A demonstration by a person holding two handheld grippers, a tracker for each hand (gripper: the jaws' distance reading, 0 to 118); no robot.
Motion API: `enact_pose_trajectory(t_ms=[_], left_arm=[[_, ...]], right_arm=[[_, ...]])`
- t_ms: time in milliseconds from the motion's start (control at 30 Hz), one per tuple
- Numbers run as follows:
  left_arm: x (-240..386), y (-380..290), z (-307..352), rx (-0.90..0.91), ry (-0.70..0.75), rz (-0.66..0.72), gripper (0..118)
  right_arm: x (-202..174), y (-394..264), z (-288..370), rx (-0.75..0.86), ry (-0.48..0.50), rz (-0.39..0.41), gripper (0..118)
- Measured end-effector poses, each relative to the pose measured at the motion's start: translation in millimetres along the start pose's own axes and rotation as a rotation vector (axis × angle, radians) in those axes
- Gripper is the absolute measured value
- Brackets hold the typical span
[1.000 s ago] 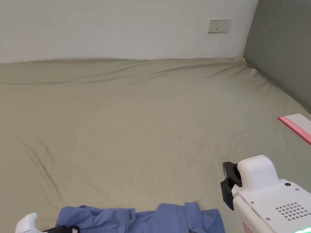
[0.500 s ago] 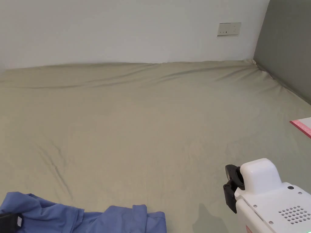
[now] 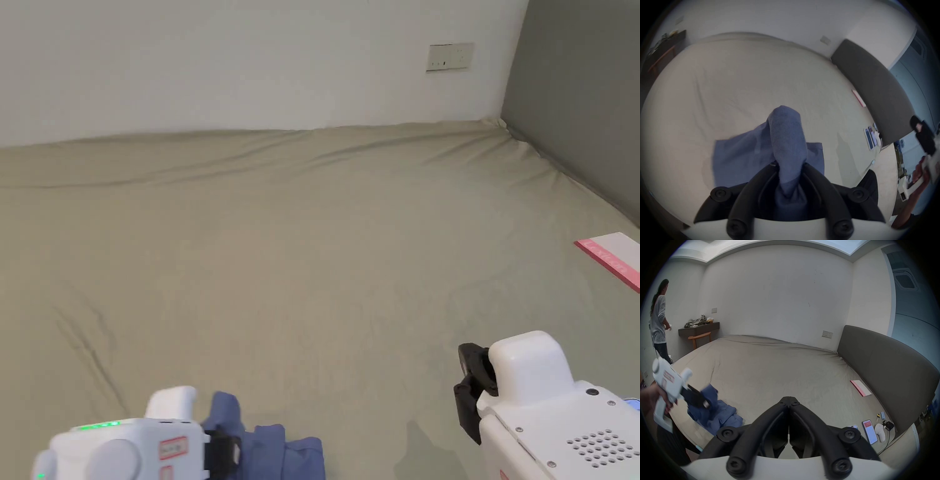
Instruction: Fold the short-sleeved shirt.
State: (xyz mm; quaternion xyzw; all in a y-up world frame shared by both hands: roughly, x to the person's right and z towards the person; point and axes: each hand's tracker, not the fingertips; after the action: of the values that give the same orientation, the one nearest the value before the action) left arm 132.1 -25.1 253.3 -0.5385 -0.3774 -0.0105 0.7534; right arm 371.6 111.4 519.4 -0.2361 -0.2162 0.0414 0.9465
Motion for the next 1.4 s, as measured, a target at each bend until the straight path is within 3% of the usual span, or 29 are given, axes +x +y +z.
enact_pose_trajectory(t_ms=[267, 333, 400, 433, 467, 567, 633, 667, 733, 767, 800, 1000, 1133, 1267, 1400], left_arm=[[39.0, -19.1, -67.4, -0.051, 0.162, -0.044, 17], [42.1, -18.1, -67.6, -0.041, 0.125, -0.038, 36], [47.5, -16.1, -65.3, -0.059, -0.025, 0.007, 86], [48.9, -16.0, -64.1, -0.074, -0.139, 0.036, 104], [49.4, -16.0, -58.4, -0.066, -0.207, 0.065, 111], [39.1, -12.0, -33.5, 0.037, -0.300, 0.162, 111], [24.8, -9.6, -16.3, 0.095, -0.335, 0.229, 107], [17.3, -7.5, -8.3, 0.127, -0.339, 0.255, 95], [4.8, -5.6, 8.2, 0.183, -0.293, 0.253, 48], [1.8, -4.8, 14.4, 0.212, -0.228, 0.227, 12], [0.8, -4.4, 17.6, 0.232, -0.161, 0.185, 1], [15.6, -16.9, -4.8, 0.267, 0.127, -0.103, 0], [48.6, -39.5, -44.8, 0.205, 0.135, -0.258, 0], [85.5, -66.7, -79.9, 0.167, 0.240, -0.428, 0], [108.1, -88.2, -87.9, 0.190, 0.243, -0.494, 0]], right_arm=[[16.6, -8.3, 1.8, -0.015, -0.032, -0.019, 3], [19.1, -10.6, -0.3, -0.022, -0.037, -0.023, 3], [19.6, -12.0, -3.4, -0.029, -0.037, -0.027, 3], [19.5, -12.3, -4.6, -0.032, -0.036, -0.031, 3], [18.5, -12.0, -4.7, -0.033, -0.032, -0.035, 3], [16.2, -11.0, -3.3, -0.028, -0.027, -0.031, 3], [14.6, -9.7, -2.3, -0.024, -0.023, -0.025, 3], [14.2, -9.1, -2.4, -0.023, -0.023, -0.023, 3], [13.3, -7.7, -2.2, -0.024, -0.020, -0.020, 3], [12.7, -7.1, -1.8, -0.021, -0.021, -0.020, 3], [12.1, -6.4, -1.3, -0.018, -0.021, -0.020, 3], [6.3, -2.2, 2.6, -0.007, -0.012, -0.008, 3], [6.8, -1.2, 5.9, -0.007, -0.012, 0.003, 3], [11.8, -1.9, 7.4, -0.011, -0.021, 0.000, 3], [14.4, -1.9, 7.2, -0.008, -0.029, -0.018, 3]])
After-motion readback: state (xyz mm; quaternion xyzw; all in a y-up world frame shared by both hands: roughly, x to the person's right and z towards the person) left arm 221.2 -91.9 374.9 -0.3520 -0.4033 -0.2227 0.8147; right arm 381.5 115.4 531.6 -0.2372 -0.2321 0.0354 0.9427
